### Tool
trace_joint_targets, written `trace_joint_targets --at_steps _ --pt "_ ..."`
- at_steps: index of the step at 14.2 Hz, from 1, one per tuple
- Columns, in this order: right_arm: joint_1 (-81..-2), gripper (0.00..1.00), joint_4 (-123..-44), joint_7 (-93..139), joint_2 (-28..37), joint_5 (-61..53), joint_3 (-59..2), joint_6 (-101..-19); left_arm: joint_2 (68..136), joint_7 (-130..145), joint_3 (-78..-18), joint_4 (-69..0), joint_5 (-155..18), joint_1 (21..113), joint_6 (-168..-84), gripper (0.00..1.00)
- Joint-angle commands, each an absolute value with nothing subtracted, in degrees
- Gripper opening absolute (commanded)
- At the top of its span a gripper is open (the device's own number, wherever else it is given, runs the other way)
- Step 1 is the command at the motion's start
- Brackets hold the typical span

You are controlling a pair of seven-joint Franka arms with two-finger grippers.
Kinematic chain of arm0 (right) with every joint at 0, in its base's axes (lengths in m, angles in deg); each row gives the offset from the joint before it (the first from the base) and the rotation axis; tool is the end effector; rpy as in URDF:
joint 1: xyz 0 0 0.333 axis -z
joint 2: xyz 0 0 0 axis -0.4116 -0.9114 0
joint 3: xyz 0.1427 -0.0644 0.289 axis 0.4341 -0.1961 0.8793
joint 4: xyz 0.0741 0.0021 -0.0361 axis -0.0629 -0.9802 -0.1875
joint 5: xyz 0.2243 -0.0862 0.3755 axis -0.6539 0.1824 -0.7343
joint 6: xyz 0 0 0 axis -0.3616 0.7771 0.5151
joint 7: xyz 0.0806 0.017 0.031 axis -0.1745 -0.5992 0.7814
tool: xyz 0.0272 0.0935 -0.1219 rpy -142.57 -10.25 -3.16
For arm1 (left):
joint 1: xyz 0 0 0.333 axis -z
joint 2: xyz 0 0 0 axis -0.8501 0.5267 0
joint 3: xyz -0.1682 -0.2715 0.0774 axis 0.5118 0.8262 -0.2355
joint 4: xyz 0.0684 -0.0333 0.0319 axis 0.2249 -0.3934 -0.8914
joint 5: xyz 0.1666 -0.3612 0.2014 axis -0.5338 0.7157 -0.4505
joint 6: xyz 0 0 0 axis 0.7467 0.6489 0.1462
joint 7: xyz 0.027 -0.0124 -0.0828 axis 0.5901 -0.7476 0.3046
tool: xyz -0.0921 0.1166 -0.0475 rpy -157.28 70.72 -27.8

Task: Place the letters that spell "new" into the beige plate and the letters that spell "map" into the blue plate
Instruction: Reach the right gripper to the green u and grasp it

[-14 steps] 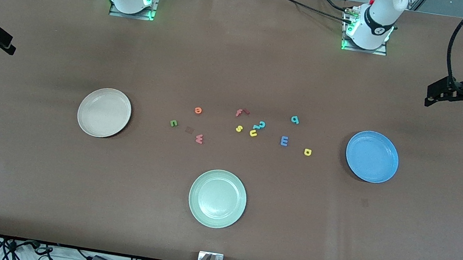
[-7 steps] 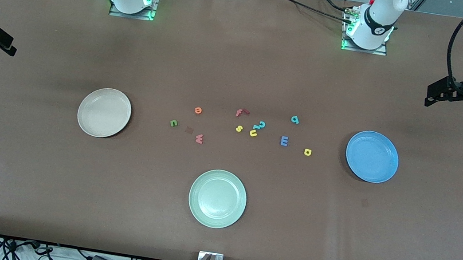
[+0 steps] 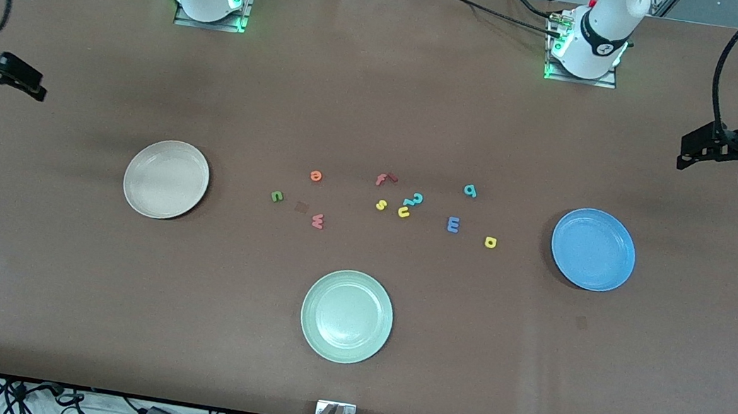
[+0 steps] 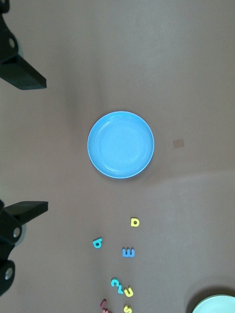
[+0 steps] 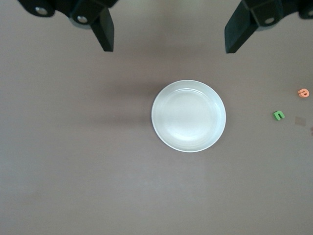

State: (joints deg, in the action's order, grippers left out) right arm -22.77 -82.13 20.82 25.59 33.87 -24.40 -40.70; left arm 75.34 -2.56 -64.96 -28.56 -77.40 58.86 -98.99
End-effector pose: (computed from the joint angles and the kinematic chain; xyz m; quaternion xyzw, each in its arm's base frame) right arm 0.6203 -0.0310 0.4993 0.9993 0.0029 -0.0360 0.0035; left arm 0.5981 -0.0233 0.5672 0.9984 -0.0515 -0.0226 0.0002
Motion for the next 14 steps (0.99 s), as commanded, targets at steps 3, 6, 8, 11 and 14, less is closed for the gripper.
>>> trace_joint_targets --at_steps 3,6,8,11,14 --pt "-28.94 1.00 -82.67 20.71 17.84 33.59 -24.23 -44.68 75.76 -3.17 -65.12 -27.38 -76.81 58.92 -98.28 1.00" --pt "-33.69 1.00 -83.47 19.74 12.47 33.50 -24.23 -50.92 75.67 -3.08 -65.12 -27.38 -76.81 58.92 -98.10 1.00" --pt "-36.68 1.00 -83.64 16.59 9.13 33.50 -24.23 -54.88 75.67 -3.08 -65.12 -27.38 -76.81 58.92 -98.02 1.00" --pt "-43.09 1.00 -83.64 9.21 3.86 33.50 -24.23 -60.67 75.67 -3.08 -65.12 -27.29 -76.81 58.92 -97.23 1.00" --pt "-47.67 1.00 -83.55 8.14 -0.45 33.33 -24.23 -64.64 75.67 -3.17 -65.12 -27.29 -76.81 58.92 -97.32 1.00"
